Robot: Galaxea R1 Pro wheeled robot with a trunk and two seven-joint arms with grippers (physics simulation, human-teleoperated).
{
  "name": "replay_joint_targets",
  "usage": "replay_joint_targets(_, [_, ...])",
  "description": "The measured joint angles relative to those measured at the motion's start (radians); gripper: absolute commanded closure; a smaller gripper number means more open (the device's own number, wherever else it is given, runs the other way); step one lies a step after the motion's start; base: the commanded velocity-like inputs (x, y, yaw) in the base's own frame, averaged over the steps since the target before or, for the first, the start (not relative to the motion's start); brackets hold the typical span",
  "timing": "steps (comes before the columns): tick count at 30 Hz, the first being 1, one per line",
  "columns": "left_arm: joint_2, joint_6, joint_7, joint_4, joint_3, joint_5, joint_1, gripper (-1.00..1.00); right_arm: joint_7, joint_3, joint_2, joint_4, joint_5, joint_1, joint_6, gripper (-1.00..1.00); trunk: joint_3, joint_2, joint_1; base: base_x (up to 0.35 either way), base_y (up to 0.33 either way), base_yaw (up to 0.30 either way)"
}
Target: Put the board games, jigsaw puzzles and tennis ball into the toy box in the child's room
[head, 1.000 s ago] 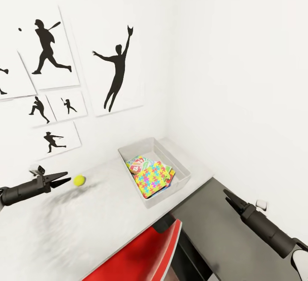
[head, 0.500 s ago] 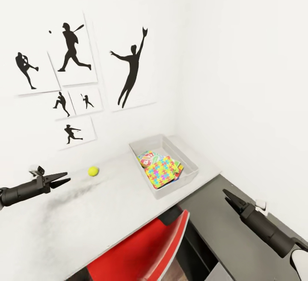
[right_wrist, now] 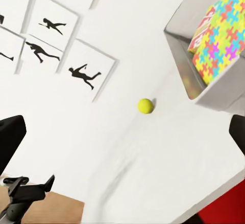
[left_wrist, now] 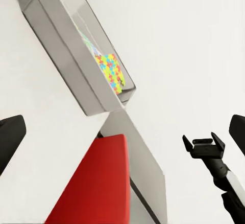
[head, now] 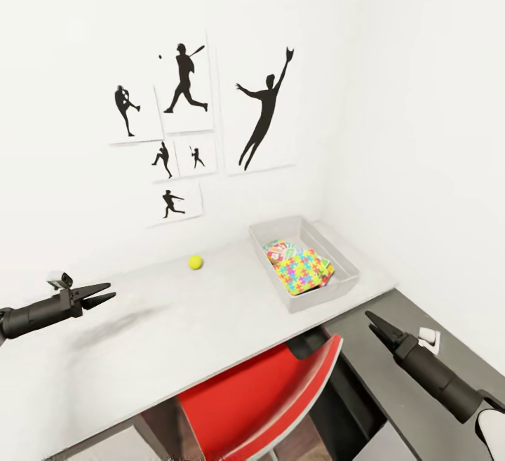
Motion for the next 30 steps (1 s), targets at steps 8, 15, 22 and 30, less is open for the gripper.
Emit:
replay_joint_targets(8, [0.0,-0.001,0.0,0.0,0.0,0.0,0.0,-1.0,-0.003,0.001,-0.001,-0.001,0.001,-0.001,-0.001,-1.0,0.0,0.0,0.0,-0.001,0.0,0.291])
replay_joint_targets(15, [0.0,-0.014,0.0,0.001,0.0,0.0,0.0,-1.0,-0.007,0.007,0.001,-0.002,0.007,-0.001,-0.001,-1.0,0.0,0.0,0.0,0.0,0.058,0.291])
replay_joint_targets(22, [0.0,-0.017,-0.001,0.001,0.001,0.0,0.0,-1.0,-0.01,0.016,0.003,-0.002,0.073,-0.003,-0.002,-1.0,0.0,0.0,0.0,0.0,0.096,0.291])
replay_joint_targets(30, [0.0,-0.018,-0.001,0.002,0.002,0.0,0.0,-1.0,-0.033,0.044,0.004,0.0,0.083,-0.004,-0.003,-1.0,0.0,0.0,0.0,0.0,0.006,0.291])
